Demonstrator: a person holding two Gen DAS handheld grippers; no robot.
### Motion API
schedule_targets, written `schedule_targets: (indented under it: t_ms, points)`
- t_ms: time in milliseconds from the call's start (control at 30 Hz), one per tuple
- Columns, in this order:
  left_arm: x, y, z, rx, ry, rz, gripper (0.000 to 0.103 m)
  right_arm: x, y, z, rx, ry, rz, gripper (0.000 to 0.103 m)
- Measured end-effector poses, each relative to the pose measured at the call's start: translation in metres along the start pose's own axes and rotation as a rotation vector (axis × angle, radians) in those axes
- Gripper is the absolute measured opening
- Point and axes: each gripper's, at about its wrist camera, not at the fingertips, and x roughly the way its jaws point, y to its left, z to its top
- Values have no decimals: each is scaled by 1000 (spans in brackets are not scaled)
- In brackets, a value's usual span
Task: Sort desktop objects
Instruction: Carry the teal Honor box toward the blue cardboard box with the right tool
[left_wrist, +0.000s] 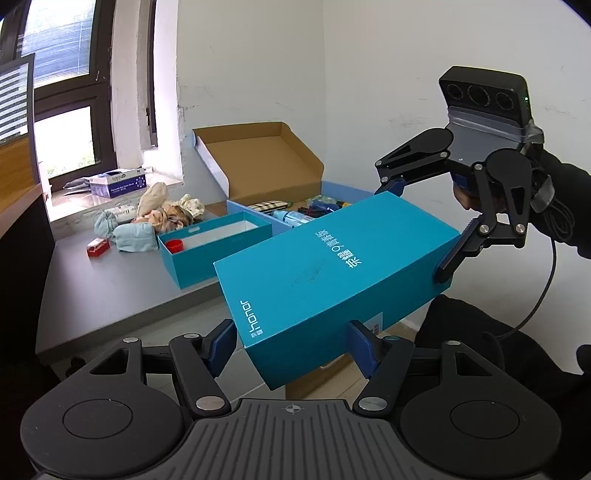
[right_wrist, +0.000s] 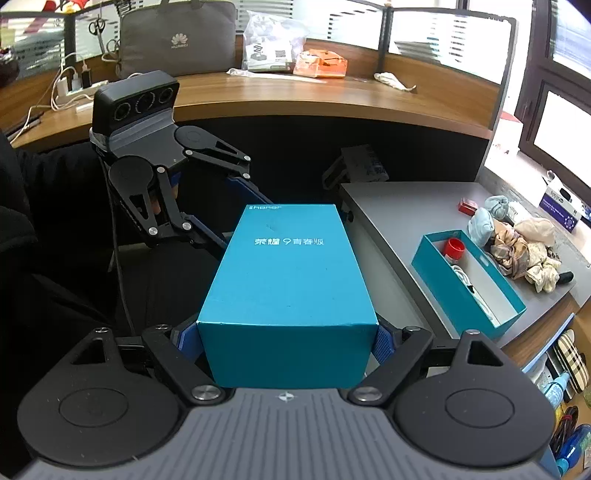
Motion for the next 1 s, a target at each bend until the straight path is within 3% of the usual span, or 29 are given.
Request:
schedule_targets:
  t_ms: [500,1000]
  points:
    - [1,-14,-17,-4,-22,38,68,-1,29,4,-94,26,-65,90]
    - [15,-9,-7,8,-18,37,68,0,17,4,-116,38,-95,90]
